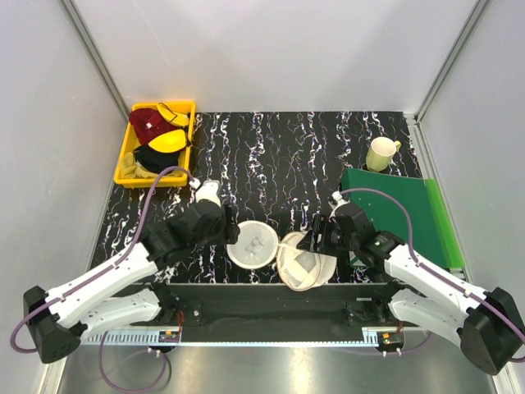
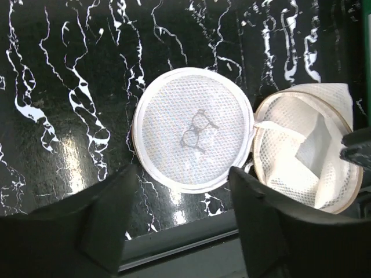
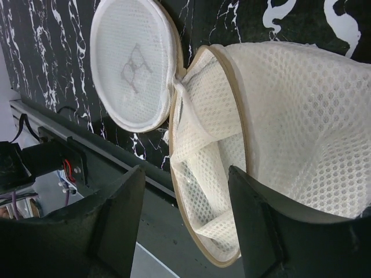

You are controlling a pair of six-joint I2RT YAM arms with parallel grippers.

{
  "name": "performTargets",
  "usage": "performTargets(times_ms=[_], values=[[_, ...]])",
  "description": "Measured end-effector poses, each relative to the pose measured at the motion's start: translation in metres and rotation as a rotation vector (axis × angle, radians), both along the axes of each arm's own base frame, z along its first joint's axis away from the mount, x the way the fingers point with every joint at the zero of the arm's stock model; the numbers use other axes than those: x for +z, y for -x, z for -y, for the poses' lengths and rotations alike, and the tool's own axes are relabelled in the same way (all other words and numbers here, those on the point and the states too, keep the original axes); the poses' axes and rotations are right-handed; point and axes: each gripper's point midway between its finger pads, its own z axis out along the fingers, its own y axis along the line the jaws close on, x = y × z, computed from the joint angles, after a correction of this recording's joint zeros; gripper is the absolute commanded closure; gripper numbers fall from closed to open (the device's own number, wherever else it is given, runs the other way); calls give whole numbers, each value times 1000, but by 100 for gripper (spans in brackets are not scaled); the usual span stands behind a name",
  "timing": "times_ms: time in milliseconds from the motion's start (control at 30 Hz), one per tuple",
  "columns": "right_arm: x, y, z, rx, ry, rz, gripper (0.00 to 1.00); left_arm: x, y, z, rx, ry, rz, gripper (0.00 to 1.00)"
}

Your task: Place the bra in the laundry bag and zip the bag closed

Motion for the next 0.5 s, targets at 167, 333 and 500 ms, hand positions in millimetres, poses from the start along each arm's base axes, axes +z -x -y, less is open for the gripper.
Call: performTargets(times_ms=[167,333,500], values=[[-3,-6,10,-45,59,17,29,6,0,-2,-9,9,19,21],[0,-11,21,-97,95,48,22,41,-41,-26,103,20,78,16],[7,-22,22,-120,125,70,21,84,-122,-80,348,62,132,19]])
